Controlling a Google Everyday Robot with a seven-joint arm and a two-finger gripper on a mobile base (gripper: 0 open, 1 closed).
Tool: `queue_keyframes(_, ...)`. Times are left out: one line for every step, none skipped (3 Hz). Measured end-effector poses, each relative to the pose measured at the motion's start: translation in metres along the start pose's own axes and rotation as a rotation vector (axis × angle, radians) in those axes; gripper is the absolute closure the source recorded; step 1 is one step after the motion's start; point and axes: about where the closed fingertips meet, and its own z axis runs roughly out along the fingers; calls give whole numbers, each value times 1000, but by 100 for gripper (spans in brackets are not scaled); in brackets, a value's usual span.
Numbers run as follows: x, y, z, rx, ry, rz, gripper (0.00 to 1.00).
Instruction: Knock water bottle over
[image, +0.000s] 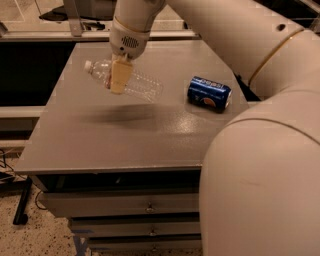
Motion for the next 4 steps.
queue_keyframes(6,8,13,63,94,13,100)
queue_keyframes(9,10,27,140,114,53,83)
queue_keyframes(14,11,41,189,107,93,58)
queue_keyframes(17,13,48,204,97,111,35)
